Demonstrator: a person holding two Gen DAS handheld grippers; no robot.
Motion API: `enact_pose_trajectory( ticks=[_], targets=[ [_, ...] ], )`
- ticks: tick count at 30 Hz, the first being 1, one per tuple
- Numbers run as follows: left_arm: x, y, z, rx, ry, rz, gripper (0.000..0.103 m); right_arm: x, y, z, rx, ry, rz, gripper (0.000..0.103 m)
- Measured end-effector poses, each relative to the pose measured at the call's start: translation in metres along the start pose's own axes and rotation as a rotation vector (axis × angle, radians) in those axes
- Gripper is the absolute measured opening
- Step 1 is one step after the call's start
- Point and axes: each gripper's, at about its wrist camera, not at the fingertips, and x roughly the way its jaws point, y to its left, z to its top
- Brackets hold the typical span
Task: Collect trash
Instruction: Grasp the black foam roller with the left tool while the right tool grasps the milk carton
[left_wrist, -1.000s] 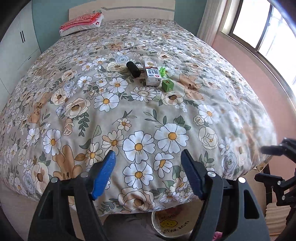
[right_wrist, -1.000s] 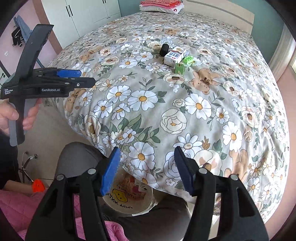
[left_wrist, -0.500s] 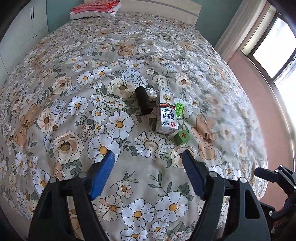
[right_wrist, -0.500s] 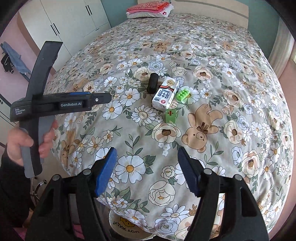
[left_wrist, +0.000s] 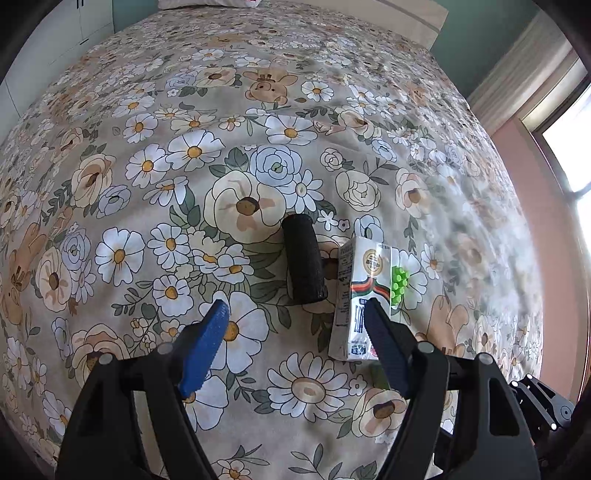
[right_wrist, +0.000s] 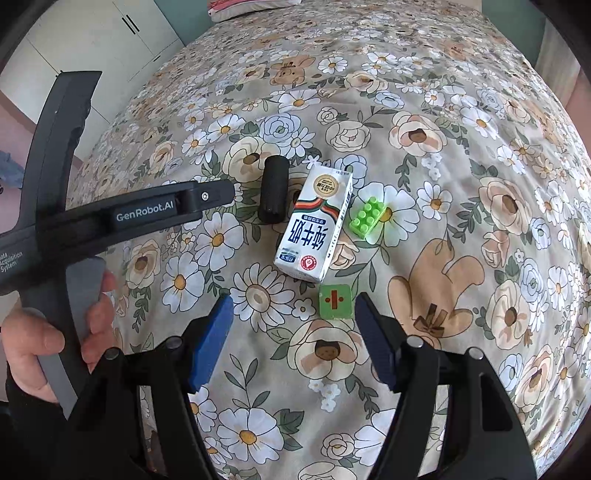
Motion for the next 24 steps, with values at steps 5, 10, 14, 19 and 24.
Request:
enact_pose_trajectory(
  ticks=[5,10,14,19,24],
  targets=[
    [0.036,0.0,0.019,-0.027,0.026,0.016,0.077,0.04,-0.003,0.021,0.034,0.043,-0.01,0.068],
    [0.067,-0.003,0.03,-0.015,0.051,0.041,0.077,0.071,-0.005,0.031,0.043,0.07,-0.049,0.068],
    [0.086,-0.008,0.033,0.008,0.058,0.075,0.077,0.093,-0.006,0.035,0.026,0.083,-0.115,0.068],
    [0.108,-0.013,0.036,0.055,0.079,0.125,0.059,0.106,-0.009,0.038,0.045,0.072,-0.095,0.068],
    [0.122,-0.01,0.041,0.065,0.095,0.131,0.056,0.117,-0.015,0.043,0.092,0.088,-0.014,0.068]
  ],
)
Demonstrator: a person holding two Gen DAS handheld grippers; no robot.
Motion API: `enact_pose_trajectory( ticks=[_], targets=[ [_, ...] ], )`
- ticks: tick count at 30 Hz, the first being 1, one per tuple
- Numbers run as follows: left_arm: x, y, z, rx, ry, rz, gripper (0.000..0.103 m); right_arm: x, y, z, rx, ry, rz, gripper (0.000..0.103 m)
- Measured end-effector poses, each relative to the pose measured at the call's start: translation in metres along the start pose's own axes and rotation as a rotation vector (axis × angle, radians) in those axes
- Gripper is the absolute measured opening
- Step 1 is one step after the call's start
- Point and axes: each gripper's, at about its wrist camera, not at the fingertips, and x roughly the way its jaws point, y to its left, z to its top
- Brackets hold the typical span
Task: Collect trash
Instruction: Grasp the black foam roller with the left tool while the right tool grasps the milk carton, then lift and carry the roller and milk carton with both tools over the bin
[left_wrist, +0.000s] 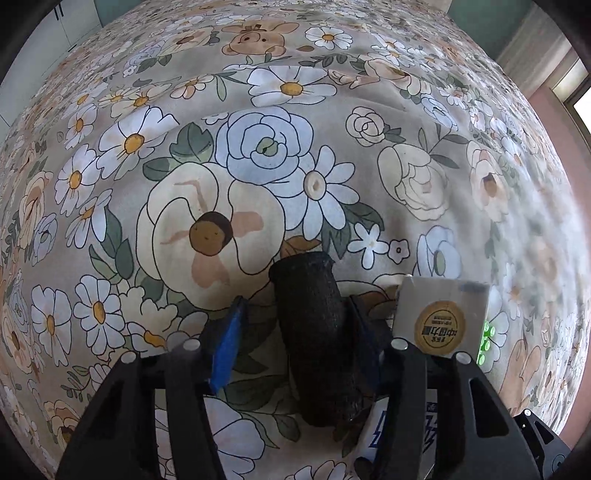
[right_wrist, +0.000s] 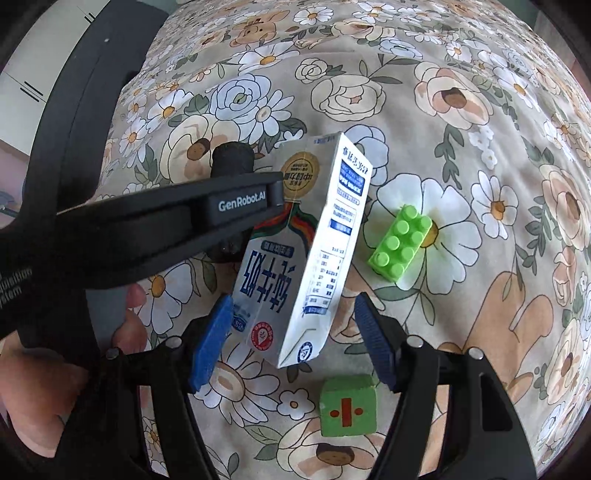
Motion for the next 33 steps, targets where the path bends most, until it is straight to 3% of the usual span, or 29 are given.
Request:
enact_pose_trajectory(
  ticks=[3,5,7,14,24,33],
  targets=[
    [0.003,-0.002,0.001,0.021,-0.007,0.011,0.056,0.008,-0.005,0.003,0.034,0.003,0.059,0.066],
    [0.004,-0.004,-0.001,0.041,-0.016,0.02,0.054,0.011,-0.005,0.007,0.04,-0.011,0.102,0.053],
    [0.003,-0.005,-0.001,0.055,-0.021,0.016,0.041,0.013,-0.004,0.008,0.039,-0.017,0.127,0.05],
    [-0.004,-0.005,-0.002,0.049,-0.021,0.007,0.038,0.002,0.004,0.003,-0.038,-0.072,0.07,0.039],
    [-0.043,-0.004,-0.014,0.048,-0.062,-0.007,0.038,-0.037,-0.007,-0.009,-0.037,-0.128,0.046,0.037],
    [-0.119,-0.006,-0.034,0.069,-0.154,0.008,0.038,-0.101,0.002,-0.027,-0.059,-0.207,0.027,0.038]
  ],
)
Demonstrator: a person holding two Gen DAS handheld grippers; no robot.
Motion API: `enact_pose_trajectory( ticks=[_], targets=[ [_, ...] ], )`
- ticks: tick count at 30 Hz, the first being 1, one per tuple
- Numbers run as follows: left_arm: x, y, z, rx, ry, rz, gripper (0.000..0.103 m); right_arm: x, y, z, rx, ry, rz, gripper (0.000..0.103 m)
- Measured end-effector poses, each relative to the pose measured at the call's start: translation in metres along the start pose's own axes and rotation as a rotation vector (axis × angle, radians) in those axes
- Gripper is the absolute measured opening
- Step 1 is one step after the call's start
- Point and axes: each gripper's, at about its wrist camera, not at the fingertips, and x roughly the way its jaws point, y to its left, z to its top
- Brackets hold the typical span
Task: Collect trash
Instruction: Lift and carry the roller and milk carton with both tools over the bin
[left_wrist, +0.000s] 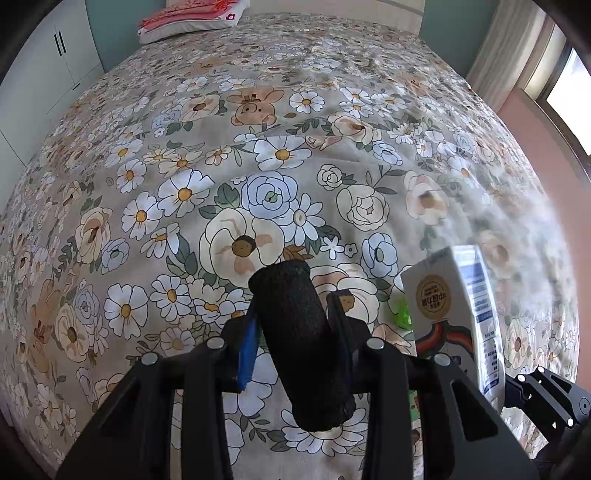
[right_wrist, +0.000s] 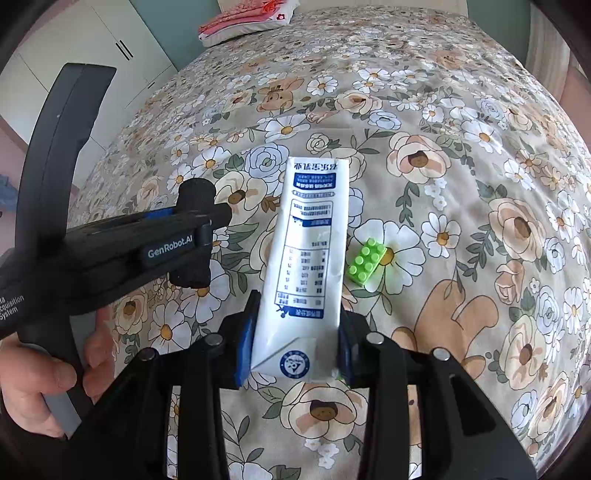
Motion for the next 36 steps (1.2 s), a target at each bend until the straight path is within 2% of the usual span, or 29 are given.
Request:
enact_pose_trajectory(
  ticks=[10,23,36],
  targets=[
    [-0.12,-0.021,-0.025,0.061,-0.145,0.015,0.038,-0.112,0.024,-0.018,-0.049,-0.124,-0.046,0.038],
    [-0.275,-0.035,-0.093,0.121,-0.325,0.029,0.038,-0.257,0.059,-0.076,-0.104,-0.277,-0.115,0.038],
    [-0.378,-0.019,-0.168,0.15,-0.463,0.045,0.038,-0.374,0.077,-0.146,-0.148,-0.41,-0.168,0.037]
  ],
)
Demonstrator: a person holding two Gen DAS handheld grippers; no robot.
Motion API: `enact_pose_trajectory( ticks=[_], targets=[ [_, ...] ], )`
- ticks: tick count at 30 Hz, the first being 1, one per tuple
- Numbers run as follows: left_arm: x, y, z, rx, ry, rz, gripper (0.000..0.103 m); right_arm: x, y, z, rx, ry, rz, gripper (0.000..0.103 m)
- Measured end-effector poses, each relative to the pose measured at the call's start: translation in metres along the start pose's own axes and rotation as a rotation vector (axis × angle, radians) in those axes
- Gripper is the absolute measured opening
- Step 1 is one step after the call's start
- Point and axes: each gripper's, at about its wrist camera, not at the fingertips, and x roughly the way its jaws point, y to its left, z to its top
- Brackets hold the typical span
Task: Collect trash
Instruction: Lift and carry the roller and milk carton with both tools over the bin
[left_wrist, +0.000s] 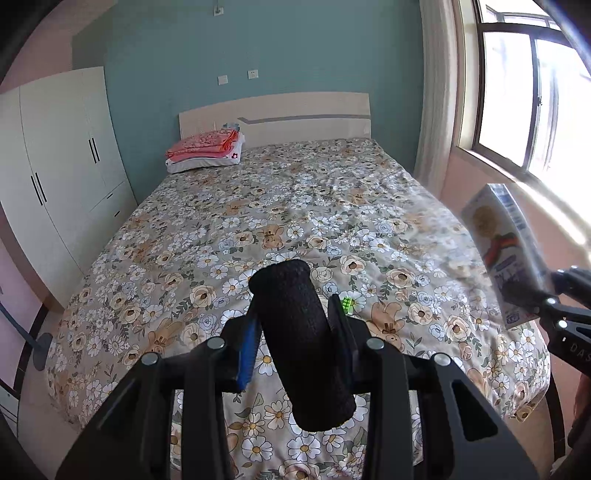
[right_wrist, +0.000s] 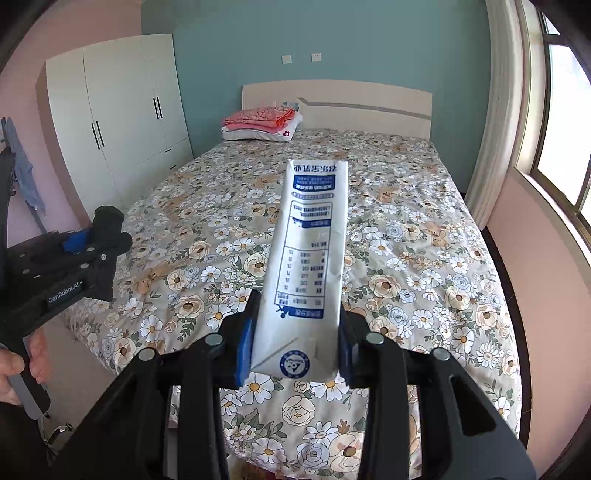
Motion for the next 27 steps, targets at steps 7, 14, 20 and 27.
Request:
enact_pose_trajectory(
  ticks=[7,14,20,27],
  targets=[
    [-0.055,0.0,-0.016,0.04,-0.061,0.013,0.038,-0.059,0.0,-0.014,-0.012,-0.049,-0.027,0.037],
    [-0.101,-0.006,-0.045,0.11,-0.119,0.056,0.038,-0.107,0.008,-0.033,-0.062,-0.082,-0.06,0.037],
    [-0.121,-0.016,-0.079,0.176,-0.12,0.032,0.038,-0.132,0.014,-0.056,-0.091,-0.079,-0.04,0.037],
    [-0.121,-0.027,-0.132,0.247,-0.077,-0.04,0.038,-0.137,0.017,-0.105,-0.152,-0.028,-0.042,0.037]
  ],
)
